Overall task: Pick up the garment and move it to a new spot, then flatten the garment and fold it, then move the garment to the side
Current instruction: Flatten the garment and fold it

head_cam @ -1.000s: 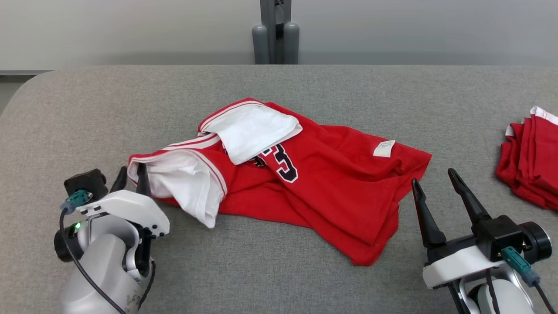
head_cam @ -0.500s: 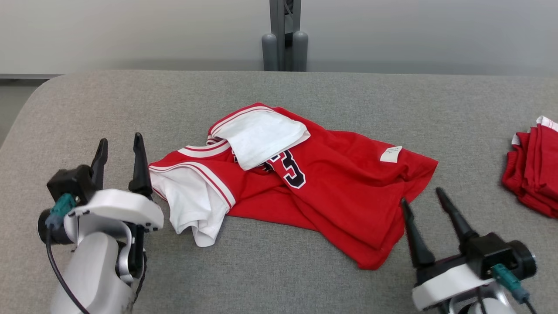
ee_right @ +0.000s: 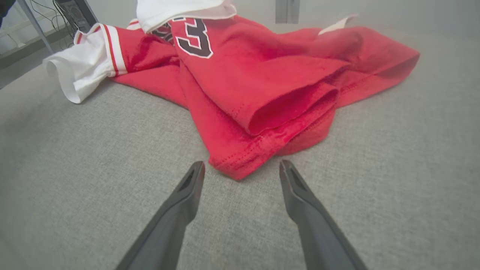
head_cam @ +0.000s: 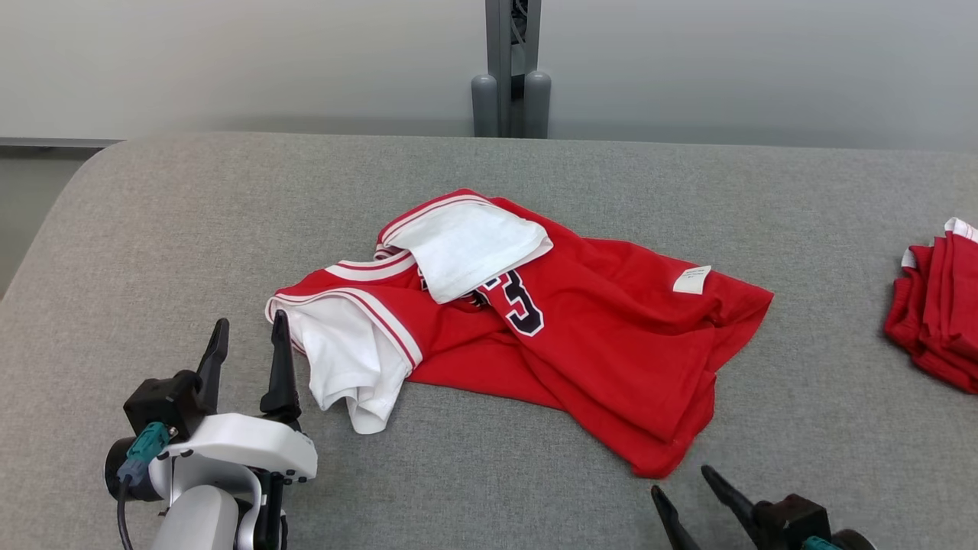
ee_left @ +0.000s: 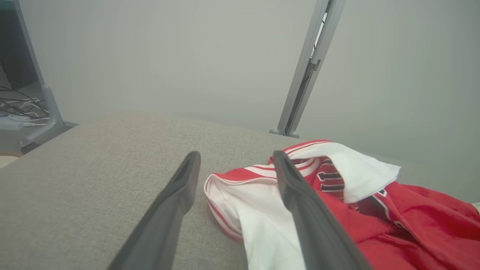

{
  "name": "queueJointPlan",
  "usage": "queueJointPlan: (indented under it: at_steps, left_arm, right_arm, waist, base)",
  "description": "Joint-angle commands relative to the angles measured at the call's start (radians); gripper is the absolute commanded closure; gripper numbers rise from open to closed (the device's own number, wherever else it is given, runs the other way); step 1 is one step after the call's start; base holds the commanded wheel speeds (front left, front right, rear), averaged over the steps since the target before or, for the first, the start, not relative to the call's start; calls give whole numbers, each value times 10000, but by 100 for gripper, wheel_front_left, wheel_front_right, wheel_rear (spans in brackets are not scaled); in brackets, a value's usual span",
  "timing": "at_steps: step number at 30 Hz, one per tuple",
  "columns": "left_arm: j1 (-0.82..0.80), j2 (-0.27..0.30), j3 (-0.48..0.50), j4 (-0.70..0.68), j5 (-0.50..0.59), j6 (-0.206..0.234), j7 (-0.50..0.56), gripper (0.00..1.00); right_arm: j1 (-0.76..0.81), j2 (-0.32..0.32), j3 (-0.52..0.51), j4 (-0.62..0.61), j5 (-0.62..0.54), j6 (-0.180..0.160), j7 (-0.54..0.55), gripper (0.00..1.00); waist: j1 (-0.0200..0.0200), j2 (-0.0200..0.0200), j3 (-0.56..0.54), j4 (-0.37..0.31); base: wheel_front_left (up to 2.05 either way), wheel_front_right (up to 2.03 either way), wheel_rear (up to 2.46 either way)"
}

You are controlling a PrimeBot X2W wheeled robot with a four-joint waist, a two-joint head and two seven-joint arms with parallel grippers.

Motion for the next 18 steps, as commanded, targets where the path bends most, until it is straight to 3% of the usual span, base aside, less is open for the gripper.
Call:
queueJointPlan:
  at_steps: [1,8,16,17,18]
  left_arm:
    - [37,17,73,41,93,-71,-41,0]
    - [-162,-148,146,172,331,-309,-41,0]
    - [-197,-194,308,318,540,-465,-42,0]
    - [-182,-200,329,331,568,-489,-42,0]
    - [-167,-205,346,342,581,-487,-42,0]
  right_arm:
    - [166,-104,44,111,259,-7,301,0]
    - [-163,-90,140,600,983,-6,871,0]
    - [-637,34,303,1279,1248,-6,495,0]
    - [-682,40,348,1315,1281,-6,417,32]
    - [-733,38,347,1320,1321,-6,314,87]
  waist:
    - [0,0,-13,16]
    - [0,0,180,183]
    - [0,0,253,449]
    - [0,0,243,471]
    - [0,0,230,489]
  base:
    - [0,0,0]
    - [0,0,0]
    - [0,0,0]
    - [0,0,0]
    - [0,0,0]
